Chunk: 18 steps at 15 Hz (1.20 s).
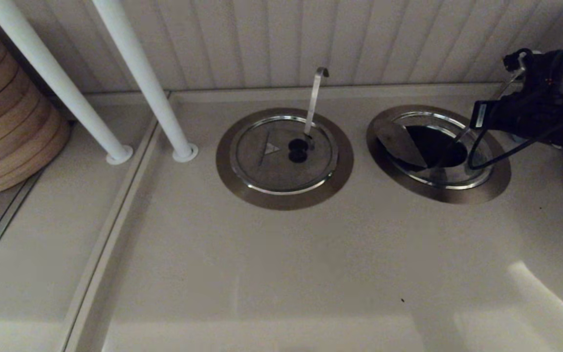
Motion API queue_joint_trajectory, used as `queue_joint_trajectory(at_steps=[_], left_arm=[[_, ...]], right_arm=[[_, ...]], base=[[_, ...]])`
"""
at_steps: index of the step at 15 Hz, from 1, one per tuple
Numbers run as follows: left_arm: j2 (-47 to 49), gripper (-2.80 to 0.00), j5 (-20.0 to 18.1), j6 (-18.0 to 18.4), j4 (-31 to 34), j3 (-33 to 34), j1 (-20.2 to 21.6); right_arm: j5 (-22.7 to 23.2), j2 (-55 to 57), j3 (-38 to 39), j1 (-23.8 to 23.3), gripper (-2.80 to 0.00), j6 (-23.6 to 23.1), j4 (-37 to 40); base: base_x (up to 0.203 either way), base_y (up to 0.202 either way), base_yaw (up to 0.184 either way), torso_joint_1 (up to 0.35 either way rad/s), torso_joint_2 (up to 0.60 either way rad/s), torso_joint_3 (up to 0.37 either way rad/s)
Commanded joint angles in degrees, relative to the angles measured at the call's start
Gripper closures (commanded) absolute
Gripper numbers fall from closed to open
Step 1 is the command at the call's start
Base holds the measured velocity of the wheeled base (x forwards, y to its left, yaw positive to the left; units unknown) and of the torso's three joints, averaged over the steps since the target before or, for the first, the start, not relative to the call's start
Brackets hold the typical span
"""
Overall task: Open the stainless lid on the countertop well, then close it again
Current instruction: Stir with a spoon
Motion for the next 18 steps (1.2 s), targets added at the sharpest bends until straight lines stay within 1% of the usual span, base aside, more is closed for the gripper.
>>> queue_joint_trajectory(at_steps=[1, 6, 8, 9, 11, 18], left_arm=[[0.1, 0.00, 0.0, 0.0, 0.0, 0.0, 0.0], [0.1, 0.00, 0.1, -0.1, 0.0, 0.0, 0.0], [0.1, 0.00, 0.0, -0.1, 0.0, 0.0, 0.0], [0.1, 0.00, 0.1, -0.1, 0.0, 0.0, 0.0], [0.1, 0.00, 0.0, -0.1, 0.0, 0.0, 0.0], [0.1, 0.00, 0.0, -0.1, 0.0, 0.0, 0.0]], right_arm=[[-0.1, 1.7, -0.3, 0.1, 0.00, 1.0, -2.3], [-0.1, 1.2, -0.4, 1.5, 0.00, 5.4, -4.0], [-0.2, 1.0, -0.5, 2.1, 0.00, 7.4, -5.8], [-0.6, 0.9, -0.6, 2.1, 0.00, 7.5, -6.1], [-4.1, 1.3, -1.7, 2.2, 0.00, 7.5, -6.2], [-4.8, 1.6, -3.0, 2.1, 0.00, 8.8, -6.3]], base=[[0.000, 0.000, 0.000, 0.000, 0.00, 0.000], [0.000, 0.000, 0.000, 0.000, 0.00, 0.000], [0.000, 0.000, 0.000, 0.000, 0.00, 0.000], [0.000, 0.000, 0.000, 0.000, 0.00, 0.000], [0.000, 0.000, 0.000, 0.000, 0.00, 0.000], [0.000, 0.000, 0.000, 0.000, 0.00, 0.000]])
